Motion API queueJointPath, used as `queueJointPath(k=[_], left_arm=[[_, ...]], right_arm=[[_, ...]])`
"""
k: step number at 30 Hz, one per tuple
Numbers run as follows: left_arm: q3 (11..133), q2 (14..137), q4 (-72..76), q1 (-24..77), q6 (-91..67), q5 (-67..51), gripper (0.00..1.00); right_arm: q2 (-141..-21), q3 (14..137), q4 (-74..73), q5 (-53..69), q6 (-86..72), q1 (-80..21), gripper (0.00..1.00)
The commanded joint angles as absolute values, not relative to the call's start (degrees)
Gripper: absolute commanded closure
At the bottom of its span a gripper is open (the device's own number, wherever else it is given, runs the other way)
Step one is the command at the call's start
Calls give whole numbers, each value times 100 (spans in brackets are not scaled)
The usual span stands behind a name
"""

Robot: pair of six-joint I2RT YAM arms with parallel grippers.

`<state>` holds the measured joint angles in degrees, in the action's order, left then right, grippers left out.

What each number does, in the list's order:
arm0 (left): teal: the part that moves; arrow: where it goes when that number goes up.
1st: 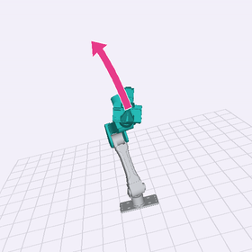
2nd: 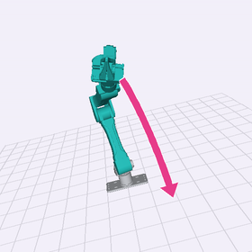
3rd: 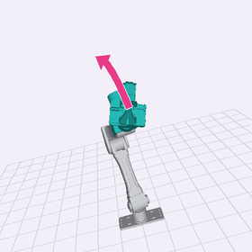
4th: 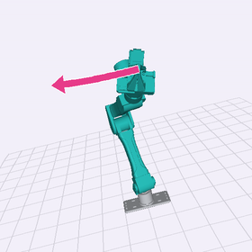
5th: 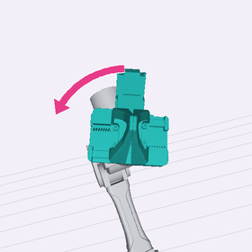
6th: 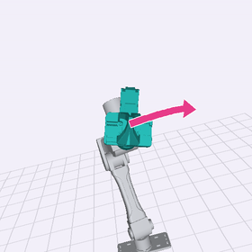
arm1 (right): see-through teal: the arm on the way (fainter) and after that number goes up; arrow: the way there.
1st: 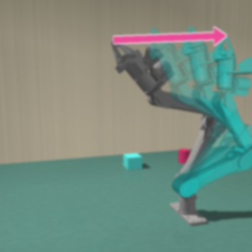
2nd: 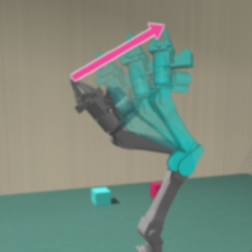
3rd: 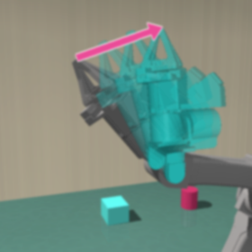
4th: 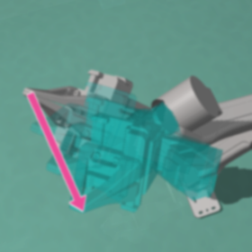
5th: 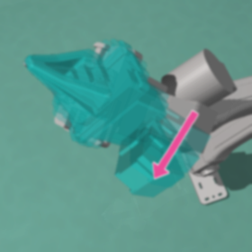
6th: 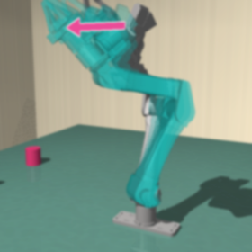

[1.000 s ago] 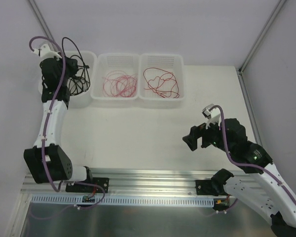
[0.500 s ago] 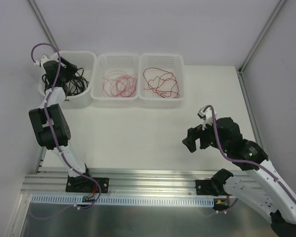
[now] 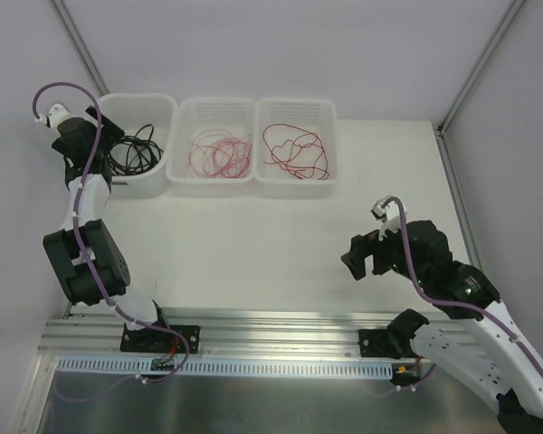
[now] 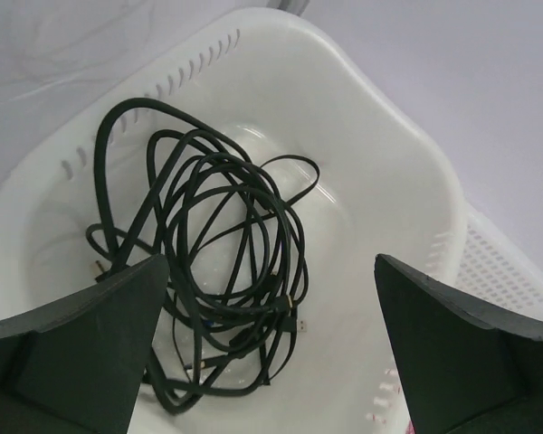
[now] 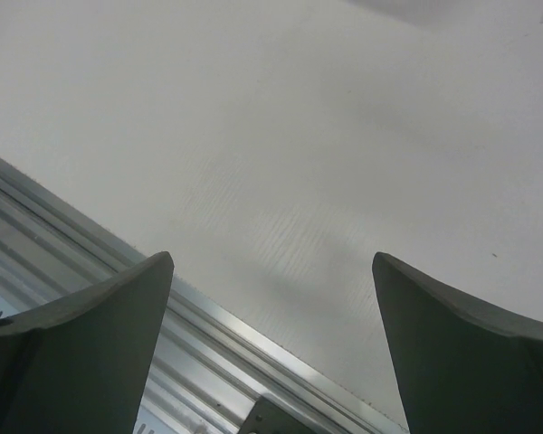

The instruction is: Untangle the cables

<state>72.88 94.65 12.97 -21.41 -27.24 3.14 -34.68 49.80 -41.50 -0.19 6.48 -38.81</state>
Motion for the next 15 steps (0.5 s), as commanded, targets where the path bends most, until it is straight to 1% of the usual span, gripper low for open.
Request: queueJointPath(k=[1,2,3,4,5,6,7,9,10,15], left_arm=[[6709,8553,1380,-2118,-2084,659,1],[6549,8369,1328,-2118,-2005,633,1],[6356,7889,1231,-2109,-2004,589,1],[5850,7588,1239,-2109,-2013,528,1],[5566,7280,1231,-2101,-2021,388,1],[5285,6599,1204,-2066,-1995,369,1],[4795,6244,1134,-1952,-1926,352,1],[4536,5349,680,-1776,-1698,369,1],[4335,5083,224,-1671,-1618,334,1],[4148,3467,-1334,-1073,-1153,106,1]], right_arm=[[-3200,4957,-4385,-875,528,-3867,3],[-3104,4966,-4438,-1070,527,-3858,3],[-3076,5053,-4621,-1281,510,-3858,3],[-3050,5123,-4727,-1744,475,-3867,3],[-2998,5185,-4833,-1949,466,-3867,3],[-2945,5325,-4991,-2160,448,-3858,3],[-2883,5370,-5044,-2562,396,-3858,3],[-2647,5440,-5132,-2890,369,-3858,3],[-2559,5449,-5115,-3040,369,-3858,3],[-2066,5344,-5071,-3857,387,-3858,3]])
